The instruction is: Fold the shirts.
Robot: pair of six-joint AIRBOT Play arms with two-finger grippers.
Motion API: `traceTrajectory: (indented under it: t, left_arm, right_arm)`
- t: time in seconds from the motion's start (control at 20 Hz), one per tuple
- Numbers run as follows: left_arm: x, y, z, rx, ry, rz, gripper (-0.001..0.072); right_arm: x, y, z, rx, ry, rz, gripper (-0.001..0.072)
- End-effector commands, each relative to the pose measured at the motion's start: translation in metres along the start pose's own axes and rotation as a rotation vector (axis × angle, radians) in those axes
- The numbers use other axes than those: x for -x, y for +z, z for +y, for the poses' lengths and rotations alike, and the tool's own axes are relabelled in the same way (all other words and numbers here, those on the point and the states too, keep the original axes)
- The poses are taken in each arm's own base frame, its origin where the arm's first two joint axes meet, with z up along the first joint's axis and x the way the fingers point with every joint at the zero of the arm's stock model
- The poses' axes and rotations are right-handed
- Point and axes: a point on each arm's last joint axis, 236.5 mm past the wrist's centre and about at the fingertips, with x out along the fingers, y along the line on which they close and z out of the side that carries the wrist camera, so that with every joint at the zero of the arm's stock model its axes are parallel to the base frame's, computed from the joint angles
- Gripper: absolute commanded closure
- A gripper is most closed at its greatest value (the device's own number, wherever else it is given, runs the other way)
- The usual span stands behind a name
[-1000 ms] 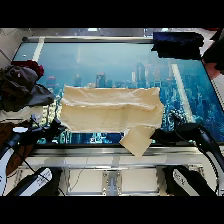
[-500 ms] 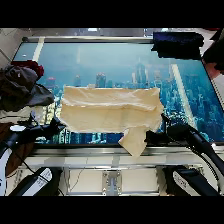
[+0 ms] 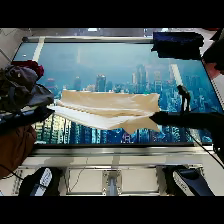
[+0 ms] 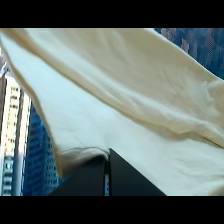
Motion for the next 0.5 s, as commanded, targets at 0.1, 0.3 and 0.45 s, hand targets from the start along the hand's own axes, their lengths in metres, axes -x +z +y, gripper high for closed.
traceTrajectory:
  t: [0.1,0.3,0.45]
  left_arm:
    - [-0.042,0.073,-0.004,-0.238,0.153,0.003,0.0703]
    - [-0.118,0.112,0.039,-0.234,0.313,0.107,0.0702]
    - [-0.169,0.121,0.046,-0.249,0.308,0.161,0.0702]
  right_arm:
    - [-0.042,0.089,-0.043,0.059,-0.149,-0.065,0.0697]
    - [-0.101,0.122,-0.098,-0.02,-0.234,0.0,0.0697]
    - [-0.139,0.137,-0.118,-0.042,-0.245,0.012,0.0697]
